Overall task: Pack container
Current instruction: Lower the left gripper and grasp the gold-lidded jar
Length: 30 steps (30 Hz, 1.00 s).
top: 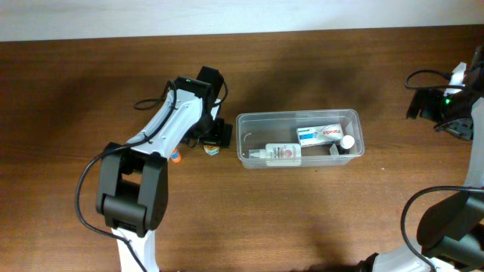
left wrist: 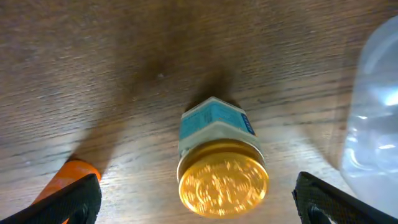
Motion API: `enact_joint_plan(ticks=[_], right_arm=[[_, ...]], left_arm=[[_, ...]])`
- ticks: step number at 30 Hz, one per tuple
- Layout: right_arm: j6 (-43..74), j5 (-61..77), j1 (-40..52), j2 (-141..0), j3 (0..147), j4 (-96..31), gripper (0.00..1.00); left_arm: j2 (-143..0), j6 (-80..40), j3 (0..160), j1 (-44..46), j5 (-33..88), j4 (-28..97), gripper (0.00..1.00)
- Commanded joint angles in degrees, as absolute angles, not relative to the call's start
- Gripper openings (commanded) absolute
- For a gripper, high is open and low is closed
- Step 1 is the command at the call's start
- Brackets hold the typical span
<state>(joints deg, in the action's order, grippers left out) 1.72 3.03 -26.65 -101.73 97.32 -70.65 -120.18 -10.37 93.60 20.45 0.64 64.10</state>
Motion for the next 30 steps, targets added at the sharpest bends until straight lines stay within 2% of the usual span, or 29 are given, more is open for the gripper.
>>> enact_joint_plan(ticks=[1,14,16,21,29,30], right_arm=[[2.4,3.2,-27.0,-101.7,97.0,-70.7,0.98],[2.4,3.2,-27.0,-101.7,97.0,-70.7,0.98],[2.4,3.2,-27.0,-101.7,97.0,-70.7,0.98],[2.4,3.2,-27.0,-101.7,97.0,-70.7,0.98],[2.4,3.2,-27.0,-101.7,97.0,-70.7,0.98],[2.4,3.2,-27.0,-101.7,97.0,-70.7,0.98]], left_arm=[[-122.3,-11.1,94.5,20.3,1.3,64.3,0.99],[-122.3,-11.1,94.5,20.3,1.3,63.1,0.99],[-122.3,-11.1,94.5,20.3,1.3,63.1,0.8],[-122.3,-11.1,94.5,20.3,1.3,63.1,0.5],[-122.3,-11.1,94.5,20.3,1.2,63.0,0.44],[-122.3,-11.1,94.6,20.3,1.1,63.0,0.41]])
